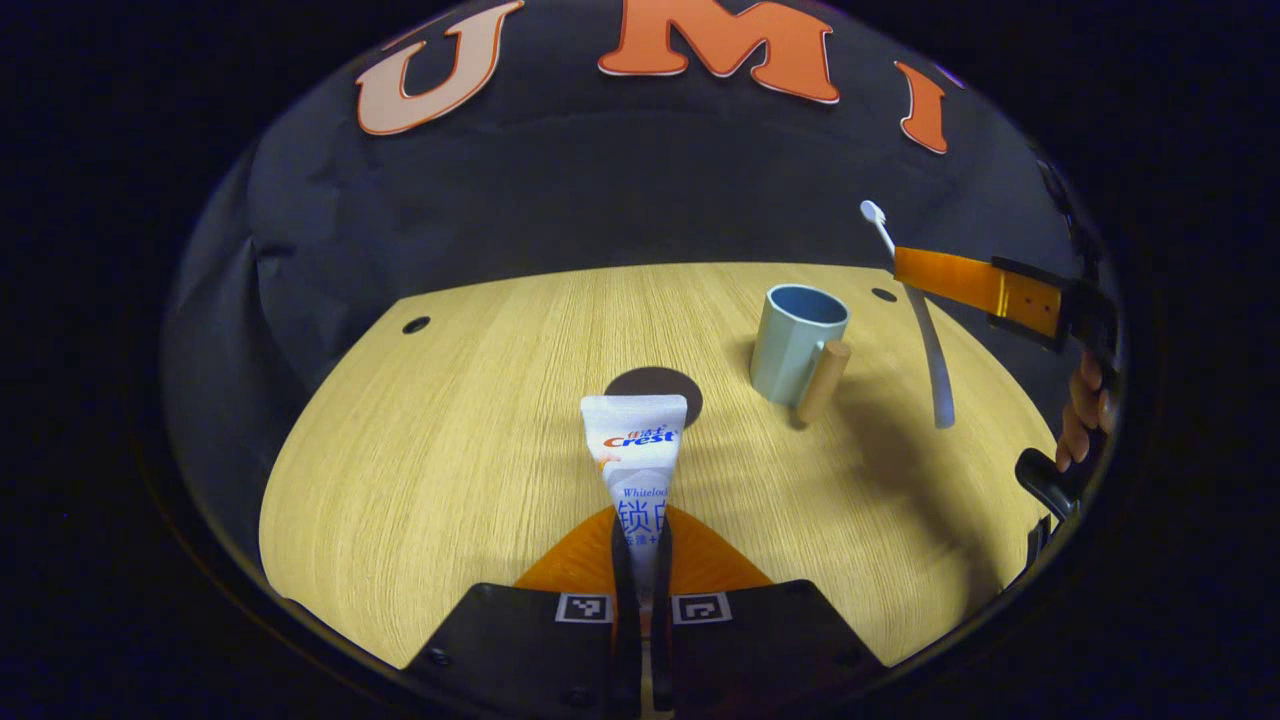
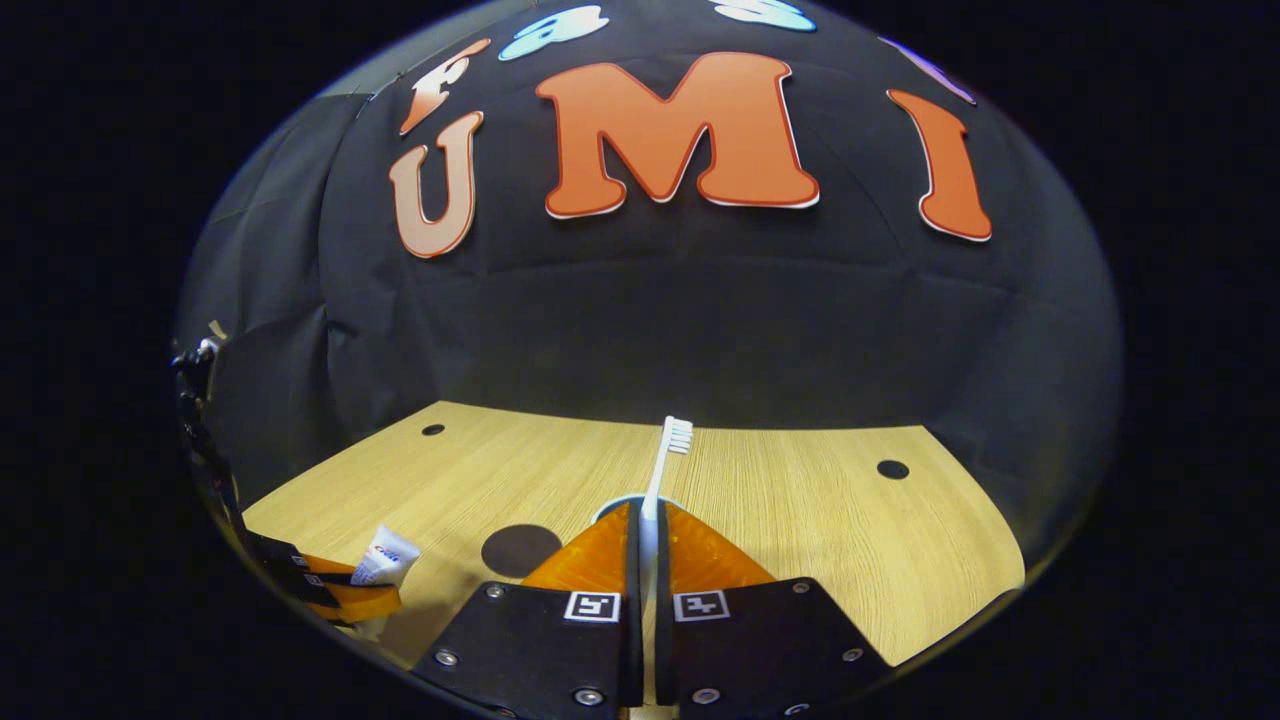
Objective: Put the toothbrush and toothpaste on the desktop into the cup, then pick up the cup and place it on the coaster on the desktop.
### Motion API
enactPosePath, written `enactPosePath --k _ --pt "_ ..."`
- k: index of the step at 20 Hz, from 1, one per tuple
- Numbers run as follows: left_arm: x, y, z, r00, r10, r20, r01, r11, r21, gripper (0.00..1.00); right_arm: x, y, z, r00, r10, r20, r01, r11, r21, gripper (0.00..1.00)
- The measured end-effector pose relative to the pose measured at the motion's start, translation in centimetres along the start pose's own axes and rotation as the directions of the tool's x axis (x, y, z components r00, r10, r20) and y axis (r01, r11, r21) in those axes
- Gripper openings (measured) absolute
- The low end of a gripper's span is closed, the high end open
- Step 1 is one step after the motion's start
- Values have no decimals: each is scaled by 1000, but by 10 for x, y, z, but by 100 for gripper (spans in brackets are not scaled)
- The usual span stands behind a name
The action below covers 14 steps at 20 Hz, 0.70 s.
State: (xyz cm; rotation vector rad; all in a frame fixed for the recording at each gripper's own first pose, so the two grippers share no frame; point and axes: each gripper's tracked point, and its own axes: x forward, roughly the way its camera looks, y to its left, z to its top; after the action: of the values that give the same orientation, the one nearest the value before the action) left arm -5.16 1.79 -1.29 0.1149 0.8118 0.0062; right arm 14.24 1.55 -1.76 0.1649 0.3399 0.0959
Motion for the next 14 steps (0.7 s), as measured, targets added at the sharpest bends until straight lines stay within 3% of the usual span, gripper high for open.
enactPosePath --k 9,14 --pt "-34 -2 23 984 -66 168 70 997 -16 6 42 10 38 987 60 148 -64 998 25 5" --pt "-62 -7 22 965 -72 252 72 997 9 9 67 3 54 971 68 230 -76 997 26 5"
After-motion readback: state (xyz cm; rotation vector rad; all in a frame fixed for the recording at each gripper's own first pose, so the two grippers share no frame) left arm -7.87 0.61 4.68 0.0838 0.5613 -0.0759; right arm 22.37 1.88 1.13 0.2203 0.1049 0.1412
